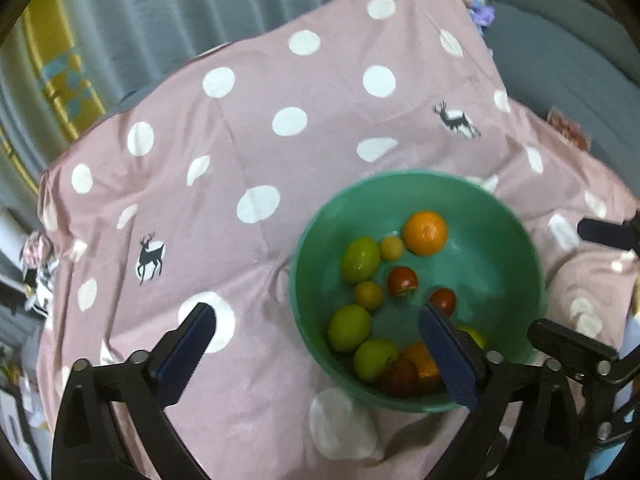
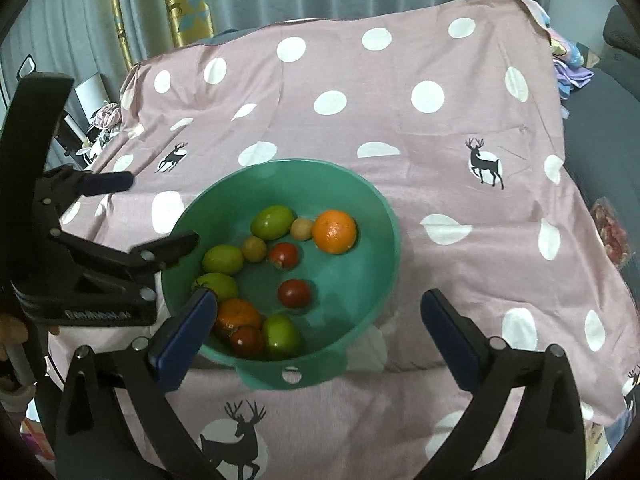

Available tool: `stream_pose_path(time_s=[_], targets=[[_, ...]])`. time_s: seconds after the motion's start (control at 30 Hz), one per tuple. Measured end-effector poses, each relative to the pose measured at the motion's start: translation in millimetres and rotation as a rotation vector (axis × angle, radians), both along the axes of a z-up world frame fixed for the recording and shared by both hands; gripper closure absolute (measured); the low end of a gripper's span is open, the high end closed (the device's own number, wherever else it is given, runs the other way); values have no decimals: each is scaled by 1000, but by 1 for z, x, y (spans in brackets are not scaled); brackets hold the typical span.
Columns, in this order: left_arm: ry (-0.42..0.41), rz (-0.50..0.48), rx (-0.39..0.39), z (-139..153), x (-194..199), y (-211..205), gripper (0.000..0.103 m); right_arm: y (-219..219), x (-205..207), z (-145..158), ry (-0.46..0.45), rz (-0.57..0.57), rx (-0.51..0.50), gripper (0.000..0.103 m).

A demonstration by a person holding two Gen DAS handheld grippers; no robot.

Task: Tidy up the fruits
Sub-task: 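Withdraw both open grippers from the bowl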

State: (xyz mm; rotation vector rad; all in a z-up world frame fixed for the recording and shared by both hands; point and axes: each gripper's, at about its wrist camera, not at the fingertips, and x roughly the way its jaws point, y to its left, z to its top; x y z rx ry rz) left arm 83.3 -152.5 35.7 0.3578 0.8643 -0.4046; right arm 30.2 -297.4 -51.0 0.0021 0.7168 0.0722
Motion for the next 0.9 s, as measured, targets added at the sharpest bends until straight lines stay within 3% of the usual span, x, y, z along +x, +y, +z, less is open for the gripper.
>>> stream_pose_path(time_s=[0.07, 0.9], targets=[[1, 5, -28, 6, -3, 5, 1, 1, -4, 2, 0, -6, -12, 0], [3, 57, -29, 22, -18, 12, 1, 16, -19, 18, -23, 12, -47, 0]])
